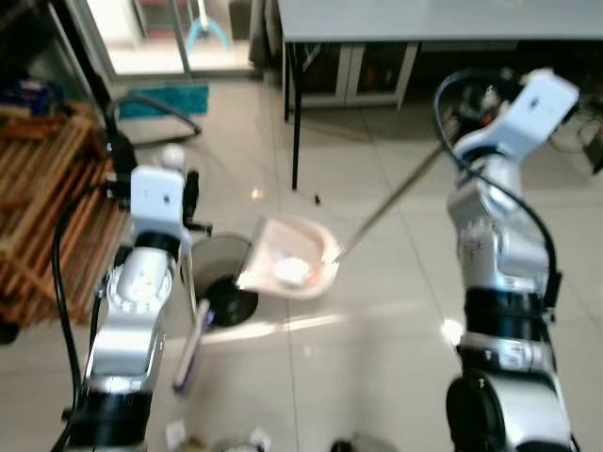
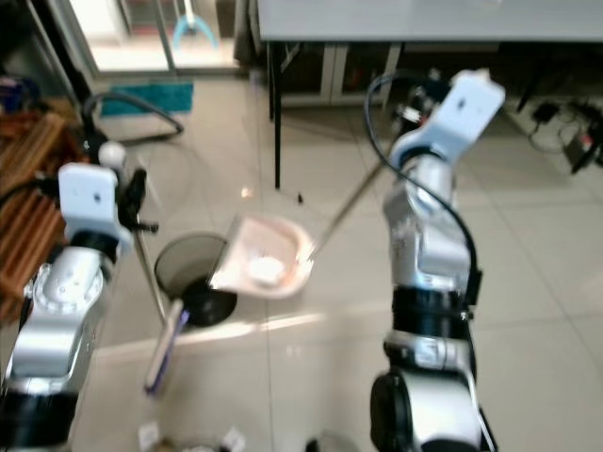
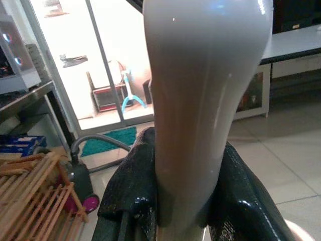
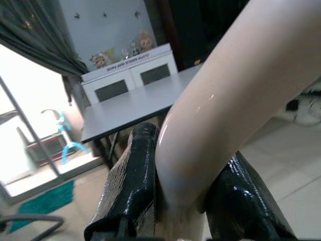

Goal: Sweep floor

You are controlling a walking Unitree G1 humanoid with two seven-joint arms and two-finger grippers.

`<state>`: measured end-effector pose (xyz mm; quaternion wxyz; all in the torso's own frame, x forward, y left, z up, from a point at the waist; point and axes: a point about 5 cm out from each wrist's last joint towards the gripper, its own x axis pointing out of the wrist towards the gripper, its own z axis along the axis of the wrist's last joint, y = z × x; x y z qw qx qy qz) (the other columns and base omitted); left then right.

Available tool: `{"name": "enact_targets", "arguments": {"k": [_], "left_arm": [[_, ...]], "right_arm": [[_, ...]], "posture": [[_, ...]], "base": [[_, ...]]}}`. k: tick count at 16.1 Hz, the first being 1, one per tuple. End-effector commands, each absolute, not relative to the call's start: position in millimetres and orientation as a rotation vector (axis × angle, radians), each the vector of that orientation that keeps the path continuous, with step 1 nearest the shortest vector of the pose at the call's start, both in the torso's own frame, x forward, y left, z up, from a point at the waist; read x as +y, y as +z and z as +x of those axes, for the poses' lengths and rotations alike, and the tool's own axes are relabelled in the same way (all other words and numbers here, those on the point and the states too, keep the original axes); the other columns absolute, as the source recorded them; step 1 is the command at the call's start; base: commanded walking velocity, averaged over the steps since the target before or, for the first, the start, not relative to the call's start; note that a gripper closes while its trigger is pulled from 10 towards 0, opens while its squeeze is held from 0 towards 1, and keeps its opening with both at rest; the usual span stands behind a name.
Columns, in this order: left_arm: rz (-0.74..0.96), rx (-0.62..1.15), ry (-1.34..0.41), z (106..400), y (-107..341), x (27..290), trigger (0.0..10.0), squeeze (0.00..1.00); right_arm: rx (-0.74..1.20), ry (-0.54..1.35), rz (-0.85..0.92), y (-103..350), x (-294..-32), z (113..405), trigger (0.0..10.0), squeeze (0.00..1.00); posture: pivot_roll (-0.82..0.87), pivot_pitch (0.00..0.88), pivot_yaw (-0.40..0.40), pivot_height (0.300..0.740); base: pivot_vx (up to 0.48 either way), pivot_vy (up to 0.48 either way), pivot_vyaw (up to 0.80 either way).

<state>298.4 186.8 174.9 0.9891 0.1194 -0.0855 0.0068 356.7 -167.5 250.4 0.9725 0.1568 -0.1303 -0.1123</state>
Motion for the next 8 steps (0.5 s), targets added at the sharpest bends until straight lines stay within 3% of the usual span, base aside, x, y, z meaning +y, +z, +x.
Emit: {"name": "enact_targets", "arguments": {"k": [1,8], "left_arm": [[0.264,-0.196,0.051,296.0,181.0,192.8,10.0,0.0],[0.278,-0.193,0.085,291.9,181.0,201.2,10.0,0.0]], "right_arm": [[-0.336,-0.194,0.342,264.9,-159.2,355.3,10.0,0.0],[-0.35,-0.189,0.356,265.5,-150.1,364.5,10.0,0.0]], "posture": [[-0.01,0.083,-0.017,0.74],[0.01,0.081,-0.03,0.74]], "base": [[0.0,0.0,0.0],[0.0,0.0,0.0]]}}
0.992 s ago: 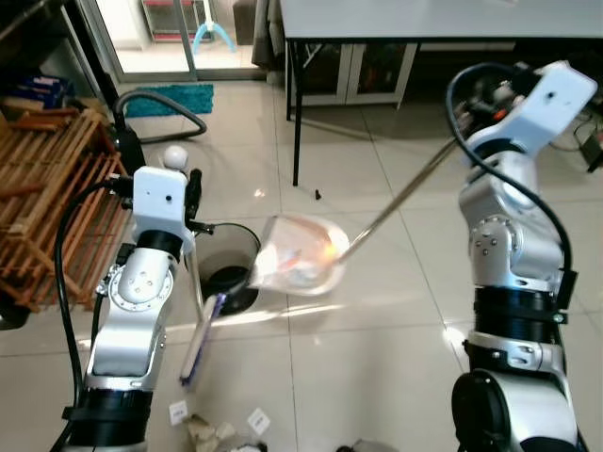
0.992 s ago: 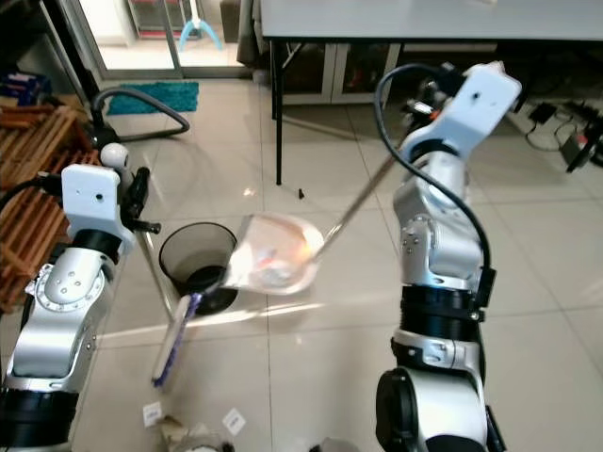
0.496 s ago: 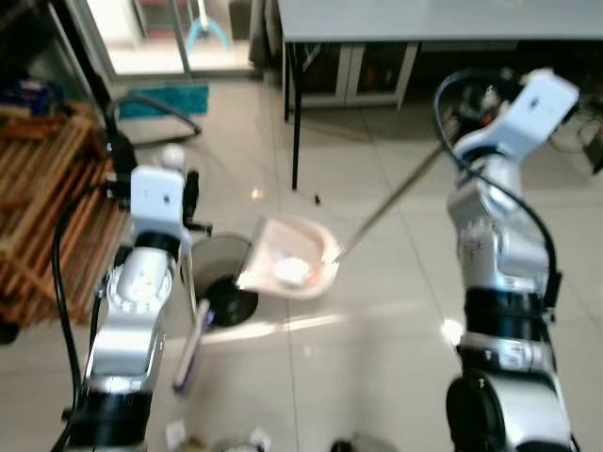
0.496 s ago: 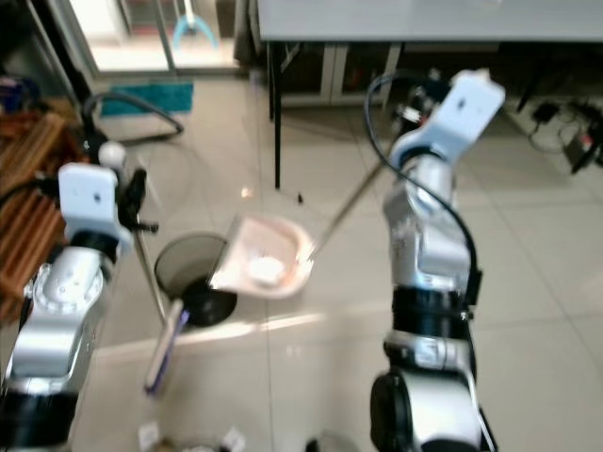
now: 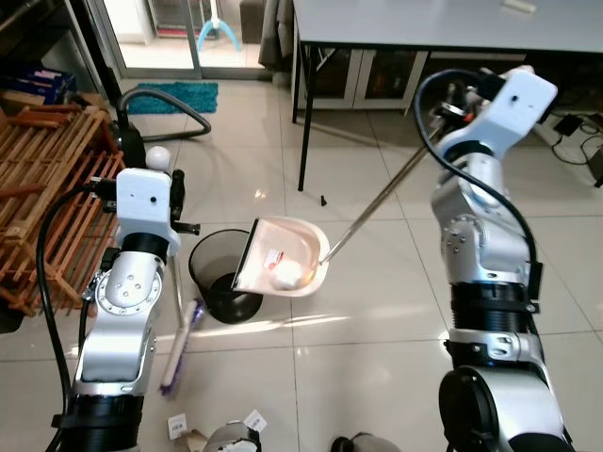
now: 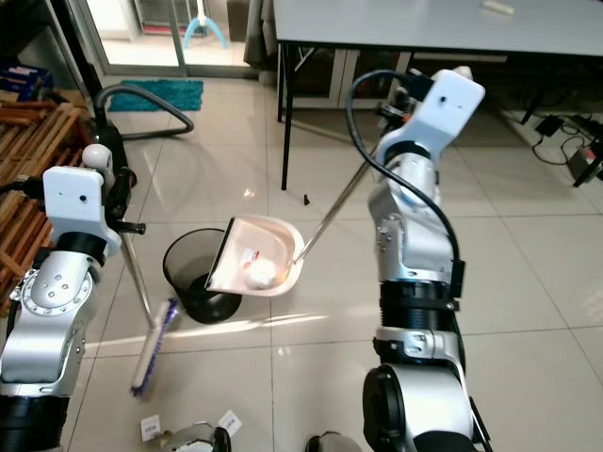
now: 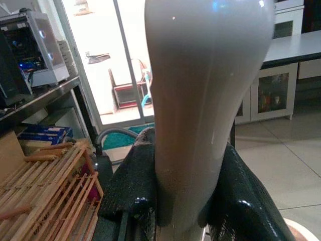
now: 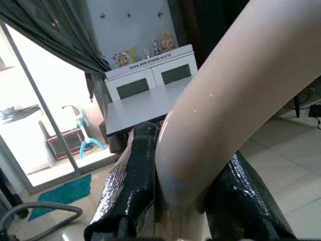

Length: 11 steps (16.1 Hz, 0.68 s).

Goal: Sweep floor

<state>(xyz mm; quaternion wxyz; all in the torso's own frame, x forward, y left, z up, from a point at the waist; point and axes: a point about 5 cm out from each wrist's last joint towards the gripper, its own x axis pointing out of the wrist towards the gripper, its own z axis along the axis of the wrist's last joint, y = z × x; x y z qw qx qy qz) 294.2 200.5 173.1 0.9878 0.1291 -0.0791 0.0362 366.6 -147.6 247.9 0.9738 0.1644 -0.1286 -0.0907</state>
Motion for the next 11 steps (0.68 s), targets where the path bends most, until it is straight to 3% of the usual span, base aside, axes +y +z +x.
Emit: {"name": "enact_targets", "arguments": {"k": [1,6,11], "left_arm": [[0.282,-0.19,0.088,291.5,180.6,202.2,10.0,0.0],[0.313,-0.146,0.145,288.4,175.6,218.4,10.0,0.0],[0.327,-0.141,0.145,288.4,177.6,222.0,10.0,0.0]], "right_arm": [[-0.355,-0.182,0.36,266.3,-147.6,366.1,10.0,0.0],[-0.424,-0.065,0.338,272.5,-115.4,374.5,10.0,0.0],[-0.633,0.23,0.139,290.6,-44.1,366.0,10.0,0.0]], "posture": [[0.01,0.08,-0.03,0.74],[0.02,0.076,-0.029,0.74],[0.04,0.088,-0.024,0.74]], "base": [[0.0,0.0,0.0],[0.0,0.0,0.0],[0.0,0.0,0.0]]}}
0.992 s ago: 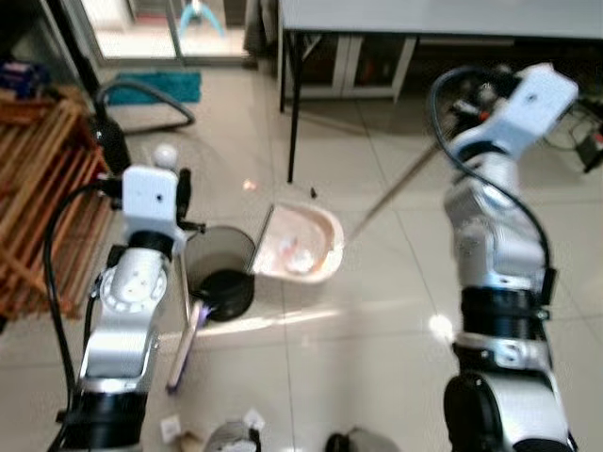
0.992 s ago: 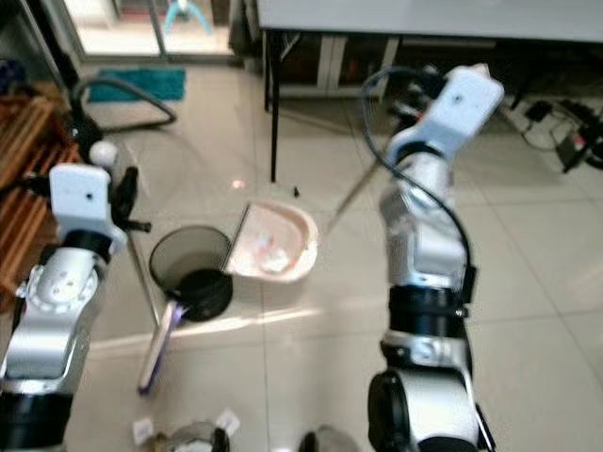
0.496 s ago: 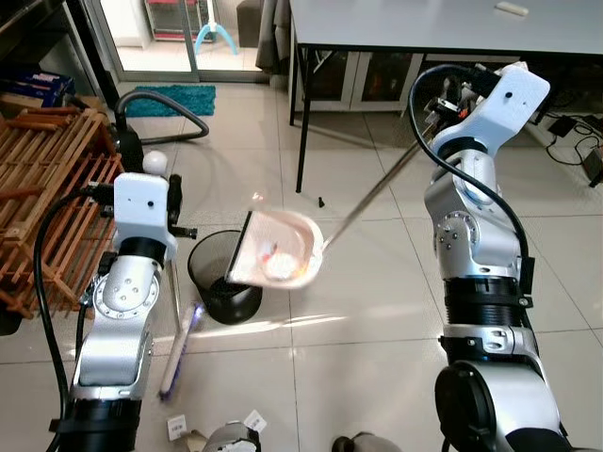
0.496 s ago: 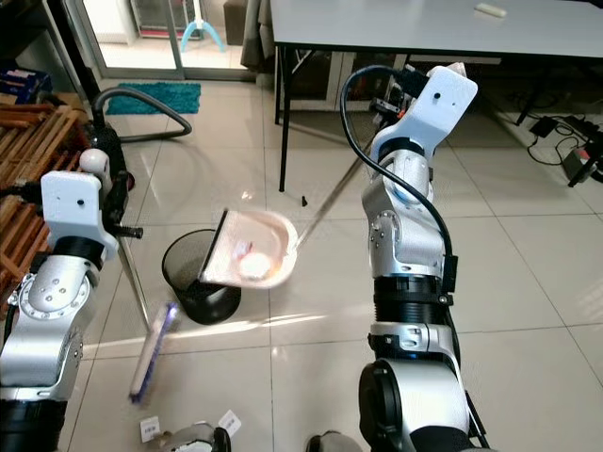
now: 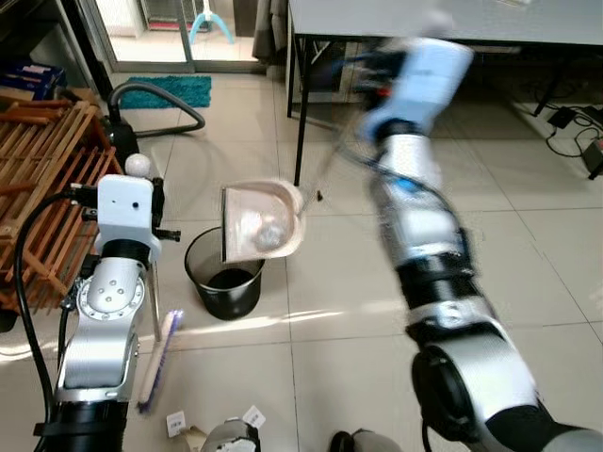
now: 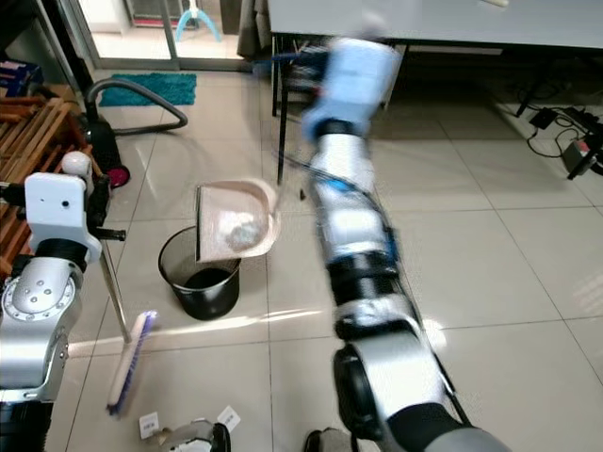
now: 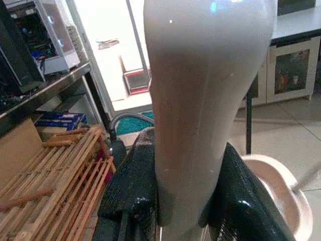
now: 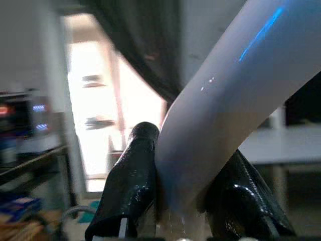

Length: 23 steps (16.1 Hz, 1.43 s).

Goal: Sweep floor

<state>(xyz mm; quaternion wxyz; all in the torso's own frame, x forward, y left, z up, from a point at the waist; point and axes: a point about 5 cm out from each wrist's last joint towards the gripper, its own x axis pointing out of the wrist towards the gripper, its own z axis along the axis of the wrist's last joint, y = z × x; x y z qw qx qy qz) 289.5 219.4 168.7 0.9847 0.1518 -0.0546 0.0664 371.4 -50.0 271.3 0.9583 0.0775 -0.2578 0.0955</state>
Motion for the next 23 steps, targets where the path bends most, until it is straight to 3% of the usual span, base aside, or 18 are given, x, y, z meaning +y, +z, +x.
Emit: {"name": "enact_targets", "arguments": {"k": [1,4,12,23], "left_arm": [[0.329,-0.14,0.147,288.2,177.7,222.7,10.0,0.0],[0.333,-0.136,0.151,287.6,177.4,224.3,10.0,0.0],[0.331,-0.132,0.135,289.9,176.5,220.6,10.0,0.0],[0.326,-0.135,0.133,290.4,176.8,217.9,10.0,0.0]], "right_arm": [[-0.675,0.292,0.075,290.9,-31.4,360.4,10.0,0.0],[-0.785,0.444,-0.07,282.6,-0.8,340.9,10.0,0.0],[-0.845,0.668,-0.179,244.9,37.8,306.4,10.0,0.0],[-0.901,0.617,-0.139,246.7,38.3,300.1,10.0,0.0]], "posture": [[0.04,0.089,-0.024,0.74],[0.04,0.091,-0.021,0.74],[0.04,0.094,-0.014,0.74],[0.04,0.09,-0.019,0.74]], "base": [[0.0,0.0,0.0],[0.0,0.0,0.0],[0.0,0.0,0.0],[0.0,0.0,0.0]]}}
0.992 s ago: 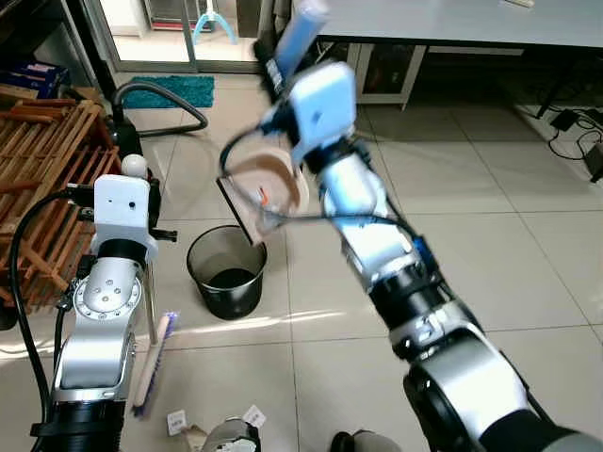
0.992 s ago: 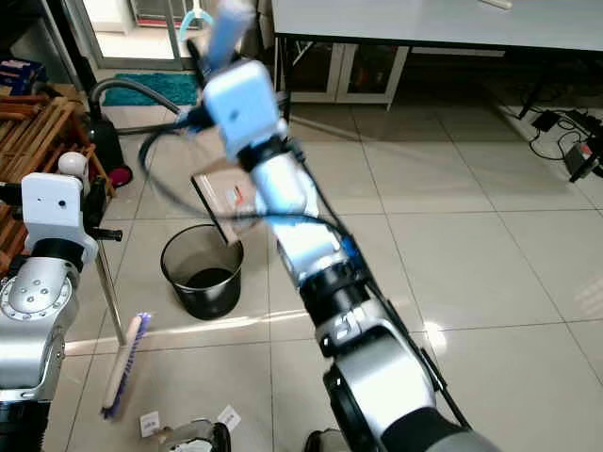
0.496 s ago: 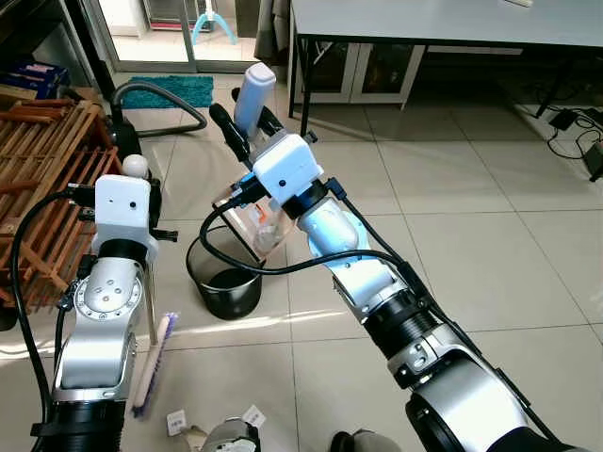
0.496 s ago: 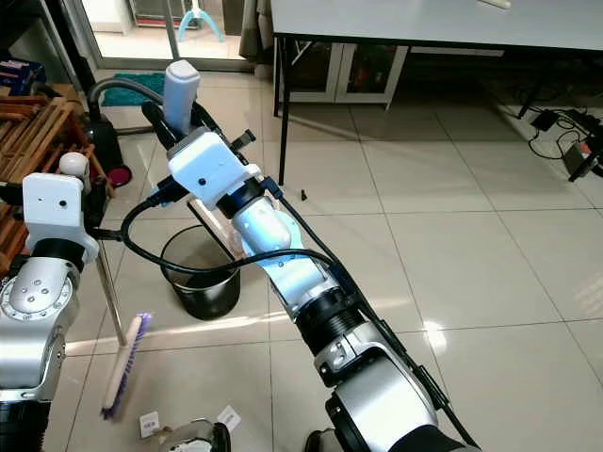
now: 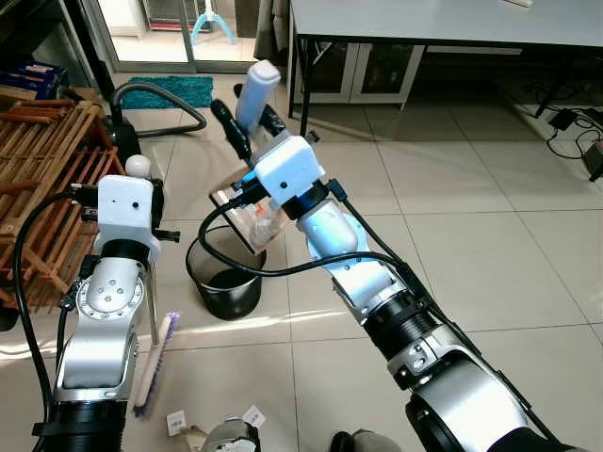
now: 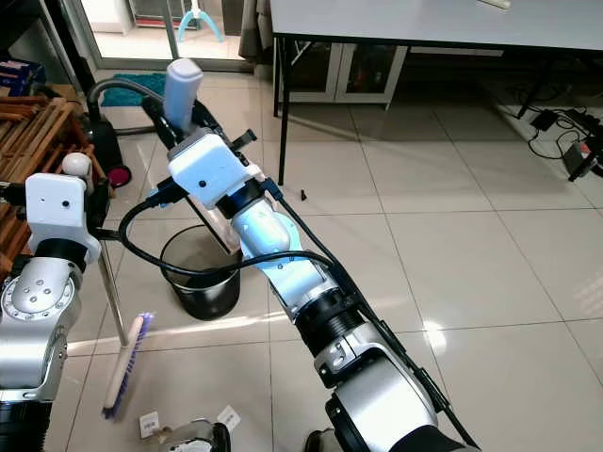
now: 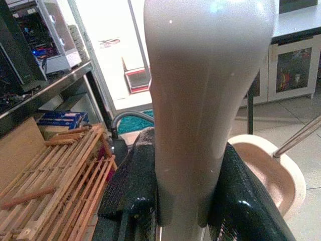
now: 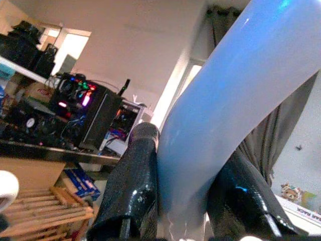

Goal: Sweep floor

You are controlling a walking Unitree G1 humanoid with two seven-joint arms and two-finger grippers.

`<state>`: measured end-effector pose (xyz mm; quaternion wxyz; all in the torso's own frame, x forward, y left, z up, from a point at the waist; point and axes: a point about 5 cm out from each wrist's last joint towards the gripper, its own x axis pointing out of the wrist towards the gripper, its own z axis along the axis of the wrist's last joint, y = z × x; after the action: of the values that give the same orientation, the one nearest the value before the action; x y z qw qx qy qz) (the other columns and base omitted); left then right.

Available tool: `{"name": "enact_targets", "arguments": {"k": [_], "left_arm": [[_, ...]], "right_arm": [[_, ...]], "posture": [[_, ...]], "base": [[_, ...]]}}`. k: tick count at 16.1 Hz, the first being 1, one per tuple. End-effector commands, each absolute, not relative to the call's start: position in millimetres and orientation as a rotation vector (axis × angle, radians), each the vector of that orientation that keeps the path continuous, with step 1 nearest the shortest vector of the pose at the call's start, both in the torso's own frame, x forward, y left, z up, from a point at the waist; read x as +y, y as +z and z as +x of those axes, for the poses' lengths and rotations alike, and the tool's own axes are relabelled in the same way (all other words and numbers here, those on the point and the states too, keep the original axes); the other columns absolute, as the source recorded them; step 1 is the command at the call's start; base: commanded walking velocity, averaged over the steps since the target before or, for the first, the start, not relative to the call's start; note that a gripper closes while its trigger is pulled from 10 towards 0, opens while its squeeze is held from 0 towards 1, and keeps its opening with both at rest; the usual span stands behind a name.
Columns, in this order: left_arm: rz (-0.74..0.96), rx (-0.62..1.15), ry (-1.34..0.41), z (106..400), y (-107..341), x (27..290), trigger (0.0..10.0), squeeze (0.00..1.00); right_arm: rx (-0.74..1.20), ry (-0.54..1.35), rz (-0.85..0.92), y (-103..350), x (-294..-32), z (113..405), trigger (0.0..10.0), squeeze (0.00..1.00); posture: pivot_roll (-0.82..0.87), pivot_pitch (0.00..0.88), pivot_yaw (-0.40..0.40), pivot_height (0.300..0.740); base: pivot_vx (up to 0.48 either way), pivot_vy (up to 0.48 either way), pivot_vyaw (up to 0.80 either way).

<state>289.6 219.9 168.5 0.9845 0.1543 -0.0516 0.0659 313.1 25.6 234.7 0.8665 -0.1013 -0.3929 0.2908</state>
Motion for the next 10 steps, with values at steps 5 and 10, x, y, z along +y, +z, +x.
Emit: {"name": "enact_targets", "arguments": {"k": [5,10], "left_arm": [[0.326,-0.136,0.137,290.8,177.3,219.1,10.0,0.0],[0.325,-0.137,0.133,291.4,177.1,216.9,10.0,0.0]], "right_arm": [[-0.919,0.683,-0.152,244.0,45.7,293.7,10.0,0.0],[-0.898,0.662,-0.121,241.7,44.0,294.6,10.0,0.0]], "posture": [[0.04,0.091,-0.017,0.74],[0.05,0.088,-0.02,0.74]], "base": [[0.0,0.0,0.0],[0.0,0.0,0.0]]}}
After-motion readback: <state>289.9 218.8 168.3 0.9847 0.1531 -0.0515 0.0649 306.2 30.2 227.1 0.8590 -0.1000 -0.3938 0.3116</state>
